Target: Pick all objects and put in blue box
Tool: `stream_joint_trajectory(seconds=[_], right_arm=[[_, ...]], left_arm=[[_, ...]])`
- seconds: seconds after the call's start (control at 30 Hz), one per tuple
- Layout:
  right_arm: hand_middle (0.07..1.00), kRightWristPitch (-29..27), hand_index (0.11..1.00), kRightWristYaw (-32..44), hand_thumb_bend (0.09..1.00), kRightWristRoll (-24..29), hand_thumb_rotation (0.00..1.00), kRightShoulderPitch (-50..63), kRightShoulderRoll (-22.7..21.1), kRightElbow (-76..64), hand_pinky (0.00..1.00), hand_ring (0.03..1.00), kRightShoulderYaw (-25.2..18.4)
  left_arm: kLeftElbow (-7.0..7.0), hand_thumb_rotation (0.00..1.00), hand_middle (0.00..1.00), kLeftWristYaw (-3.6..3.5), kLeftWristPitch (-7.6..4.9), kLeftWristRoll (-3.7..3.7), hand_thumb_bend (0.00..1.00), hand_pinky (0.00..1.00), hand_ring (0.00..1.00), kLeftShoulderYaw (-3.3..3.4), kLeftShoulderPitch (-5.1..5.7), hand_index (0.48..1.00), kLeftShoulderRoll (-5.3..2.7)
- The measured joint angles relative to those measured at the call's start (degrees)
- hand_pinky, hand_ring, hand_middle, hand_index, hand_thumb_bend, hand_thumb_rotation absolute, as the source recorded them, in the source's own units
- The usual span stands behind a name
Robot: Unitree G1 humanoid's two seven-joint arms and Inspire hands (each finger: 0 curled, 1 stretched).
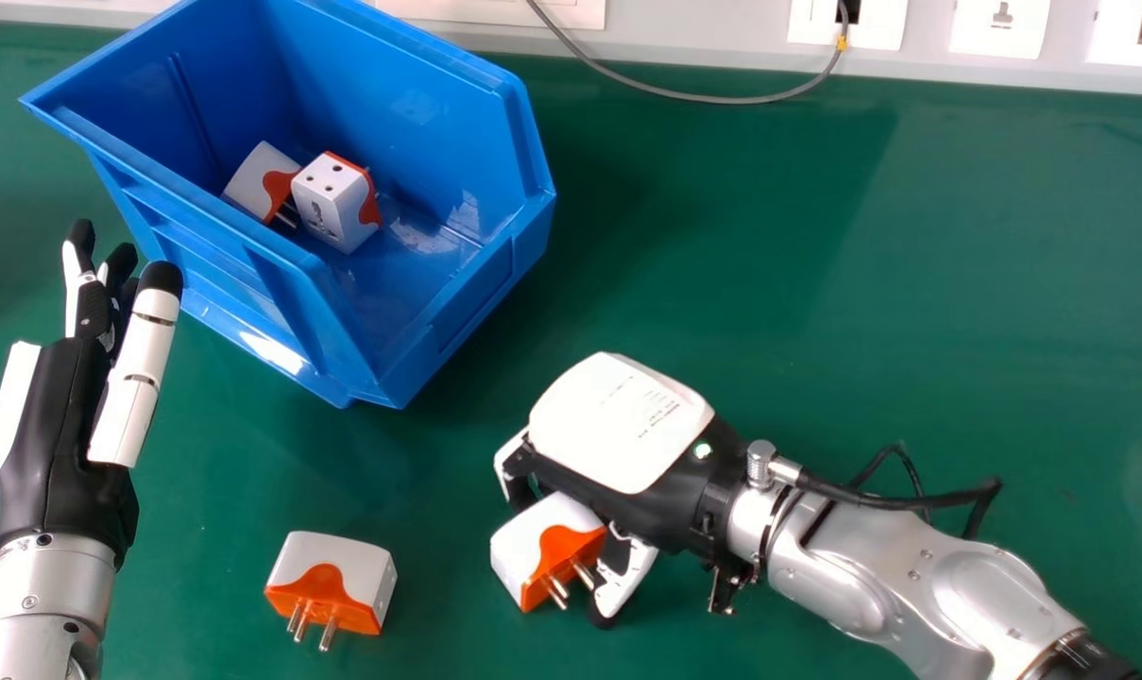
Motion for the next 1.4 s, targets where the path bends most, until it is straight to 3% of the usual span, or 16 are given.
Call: stream_joint_trajectory(seconds=[0.13,0.3,0.63,0.83,1.13,1.4], right_arm=[[0.142,1.8,0.477,1.4,0.505,1.1,0.13,0.8,0.0,-1.9,0.02,0.073,-0.9],[0.137,3.3,0.475,3.5,0.498,1.5,0.13,1.6,-0.1,-5.0,0.02,0.066,-1.9],[0.137,3.6,0.472,5.9,0.493,3.2,0.13,3.8,-2.0,-11.9,0.02,0.064,-5.4],[0.132,4.3,0.470,8.6,0.490,5.5,0.14,4.8,-2.8,-18.1,0.02,0.062,-8.7],[0.119,6.8,0.469,11.2,0.489,10.2,0.14,5.0,-1.8,-25.5,0.02,0.058,-14.3],[0.111,8.2,0.469,11.8,0.488,10.1,0.14,0.1,-1.2,-26.7,0.02,0.057,-16.0]], left_arm=[[0.03,0.87,1.00,0.03,0.19,0.00,0.45,1.00,1.00,0.02,-0.03,1.000,0.00],[-0.27,0.87,1.00,0.56,0.74,0.01,0.44,1.00,1.00,0.01,-0.26,1.000,0.01],[-0.31,0.88,1.00,0.53,0.73,0.44,0.44,1.00,1.00,-0.12,-0.23,1.000,0.07],[-0.02,0.87,1.00,-0.33,0.72,-0.62,0.42,1.00,1.00,-0.08,-0.31,1.000,0.06],[0.91,0.87,1.00,-0.46,0.63,-0.63,0.41,1.00,1.00,0.04,-0.56,1.000,0.08],[1.29,0.87,1.00,-0.73,0.60,-0.61,0.40,1.00,1.00,0.10,-0.95,1.000,0.07]])
